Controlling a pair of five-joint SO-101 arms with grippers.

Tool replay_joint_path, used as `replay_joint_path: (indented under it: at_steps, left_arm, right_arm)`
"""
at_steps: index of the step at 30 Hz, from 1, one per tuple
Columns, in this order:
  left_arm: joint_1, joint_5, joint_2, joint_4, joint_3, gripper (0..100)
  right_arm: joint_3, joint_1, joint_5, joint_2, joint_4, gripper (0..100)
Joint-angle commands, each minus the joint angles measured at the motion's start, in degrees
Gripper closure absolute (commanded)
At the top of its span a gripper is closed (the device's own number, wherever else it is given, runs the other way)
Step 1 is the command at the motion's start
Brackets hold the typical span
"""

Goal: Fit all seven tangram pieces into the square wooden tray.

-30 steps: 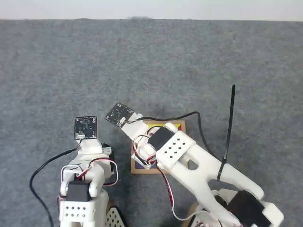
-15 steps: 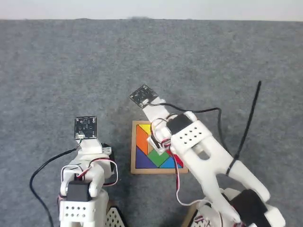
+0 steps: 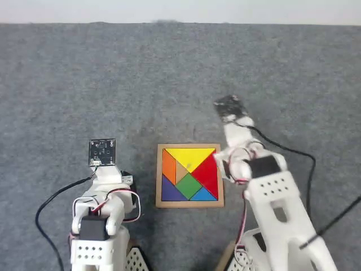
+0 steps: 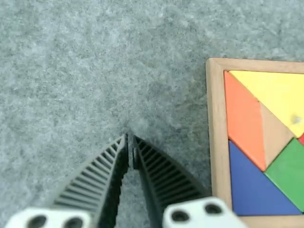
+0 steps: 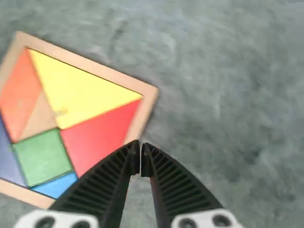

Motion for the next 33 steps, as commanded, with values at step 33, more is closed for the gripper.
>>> replay_joint_path:
  at_steps: [33]
  left_arm:
    - [-0.35,-0.53,-1.14,0.09,-0.66,99]
  right_arm:
    - [37.54,16.92,1.05,-59.74,12.0,99.1]
